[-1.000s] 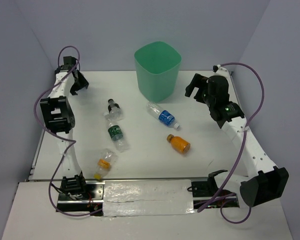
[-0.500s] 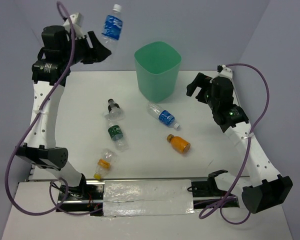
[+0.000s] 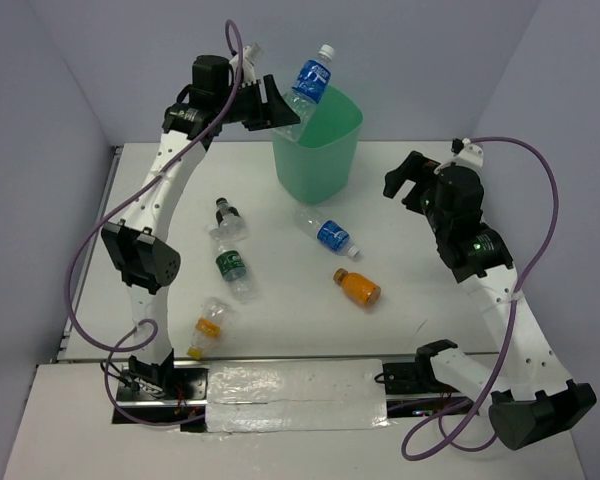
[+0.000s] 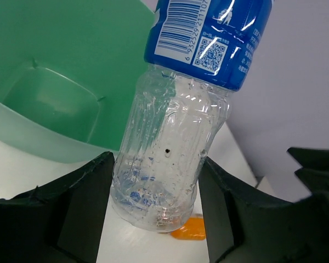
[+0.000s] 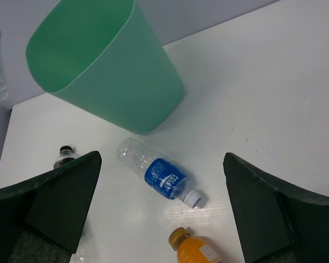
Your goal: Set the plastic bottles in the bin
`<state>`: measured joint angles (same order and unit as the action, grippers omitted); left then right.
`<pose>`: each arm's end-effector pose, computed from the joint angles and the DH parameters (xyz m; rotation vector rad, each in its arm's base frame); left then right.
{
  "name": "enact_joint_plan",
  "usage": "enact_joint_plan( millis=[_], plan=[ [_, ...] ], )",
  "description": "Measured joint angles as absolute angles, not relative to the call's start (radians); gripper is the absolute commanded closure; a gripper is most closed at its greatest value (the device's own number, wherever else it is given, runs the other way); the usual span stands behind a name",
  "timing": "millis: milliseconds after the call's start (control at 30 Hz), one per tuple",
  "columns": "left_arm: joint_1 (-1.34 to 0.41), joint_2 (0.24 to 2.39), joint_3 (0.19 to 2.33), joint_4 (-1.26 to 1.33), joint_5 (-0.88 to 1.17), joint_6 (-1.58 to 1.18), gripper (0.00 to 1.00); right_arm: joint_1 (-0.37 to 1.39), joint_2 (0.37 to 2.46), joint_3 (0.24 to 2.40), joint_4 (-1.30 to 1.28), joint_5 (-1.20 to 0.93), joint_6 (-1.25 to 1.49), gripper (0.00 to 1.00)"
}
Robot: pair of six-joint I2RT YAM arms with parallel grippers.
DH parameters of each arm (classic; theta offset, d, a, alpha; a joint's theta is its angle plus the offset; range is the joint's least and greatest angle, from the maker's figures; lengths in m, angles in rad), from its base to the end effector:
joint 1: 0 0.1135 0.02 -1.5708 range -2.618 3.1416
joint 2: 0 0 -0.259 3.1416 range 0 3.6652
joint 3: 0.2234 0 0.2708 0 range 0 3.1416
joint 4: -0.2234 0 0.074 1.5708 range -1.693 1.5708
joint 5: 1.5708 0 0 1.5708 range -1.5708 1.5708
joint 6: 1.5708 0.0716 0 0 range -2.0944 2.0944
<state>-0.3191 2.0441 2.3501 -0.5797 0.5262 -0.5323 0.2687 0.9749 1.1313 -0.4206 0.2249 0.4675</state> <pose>0.4660 -0.1918 0.4440 0.1841 1.9371 -1.0644 0.2597 0.0549 0.3907 0.3395 1.8078 0.3117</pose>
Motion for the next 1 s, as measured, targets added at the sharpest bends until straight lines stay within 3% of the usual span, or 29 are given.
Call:
enact_joint_plan(
  millis=[300,467,767,833,900,1000],
  plan=[
    [-0.321,2.063,2.277,-0.377,0.497,-0.709,0.45,0.269,0.966,1.118,-0.444,0.230,0.479,0.00],
    [-0.331,2.161,2.408,-0.304,0.490,-0.746,0.44,0.269,0.971,1.118,-0.444,0.228,0.482,0.00],
    [-0.349,2.274,2.414,-0.241,0.464,-0.757,0.41,0.269,0.970,1.116,-0.449,0.232,0.481,0.00],
    [-0.352,2.299,2.410,-0.248,0.452,-0.749,0.34,0.269,0.965,1.105,-0.450,0.232,0.481,0.00],
    [-0.353,2.302,2.391,-0.226,0.447,-0.736,0.17,0.269,0.965,1.097,-0.454,0.231,0.480,0.00],
    [-0.355,2.298,2.390,-0.211,0.449,-0.726,0.01,0.269,0.966,1.092,-0.457,0.228,0.479,0.00]
  ],
)
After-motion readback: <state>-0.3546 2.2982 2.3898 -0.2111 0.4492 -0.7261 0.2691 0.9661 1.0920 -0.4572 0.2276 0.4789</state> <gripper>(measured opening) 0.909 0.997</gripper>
